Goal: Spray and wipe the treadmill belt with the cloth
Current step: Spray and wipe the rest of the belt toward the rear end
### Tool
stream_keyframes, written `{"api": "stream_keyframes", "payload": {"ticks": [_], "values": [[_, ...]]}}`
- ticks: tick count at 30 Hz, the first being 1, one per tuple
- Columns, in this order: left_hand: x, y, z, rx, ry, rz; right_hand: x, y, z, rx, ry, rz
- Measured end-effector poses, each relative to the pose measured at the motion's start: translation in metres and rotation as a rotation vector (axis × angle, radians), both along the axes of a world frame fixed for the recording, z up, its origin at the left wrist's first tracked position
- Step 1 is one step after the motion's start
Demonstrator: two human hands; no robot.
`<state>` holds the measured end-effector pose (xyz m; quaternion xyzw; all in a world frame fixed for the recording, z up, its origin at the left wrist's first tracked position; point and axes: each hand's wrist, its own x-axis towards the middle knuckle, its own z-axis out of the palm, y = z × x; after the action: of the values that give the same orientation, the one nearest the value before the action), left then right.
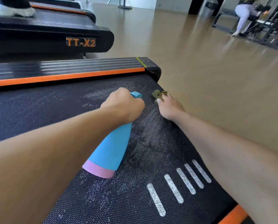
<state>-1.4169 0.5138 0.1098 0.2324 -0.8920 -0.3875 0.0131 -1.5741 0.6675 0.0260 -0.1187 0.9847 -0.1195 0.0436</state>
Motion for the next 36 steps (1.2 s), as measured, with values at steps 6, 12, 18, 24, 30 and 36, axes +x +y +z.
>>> {"api": "stream_keyframes", "payload": {"ticks": [6, 12, 18, 24, 30, 36], "values": [[-0.015, -0.012, -0.007, 0.037, -0.050, 0.131, 0.023, -0.044, -0.004, -0.094, 0.002, 0.573], [-0.021, -0.029, -0.018, 0.115, -0.081, 0.216, -0.051, -0.016, 0.000, -0.089, 0.027, -0.139], [-0.025, -0.034, -0.017, 0.189, -0.136, 0.248, -0.051, -0.068, 0.000, -0.043, 0.121, 0.001], [-0.034, -0.025, -0.021, 0.142, -0.153, 0.224, -0.055, -0.076, 0.002, -0.027, 0.048, 0.427], [-0.019, -0.034, -0.013, 0.155, -0.040, 0.246, -0.031, -0.106, 0.004, -0.019, 0.072, 0.256], [0.026, -0.073, -0.027, 0.308, -0.016, 0.452, 0.056, -0.117, -0.005, -0.062, 0.038, 0.779]]}}
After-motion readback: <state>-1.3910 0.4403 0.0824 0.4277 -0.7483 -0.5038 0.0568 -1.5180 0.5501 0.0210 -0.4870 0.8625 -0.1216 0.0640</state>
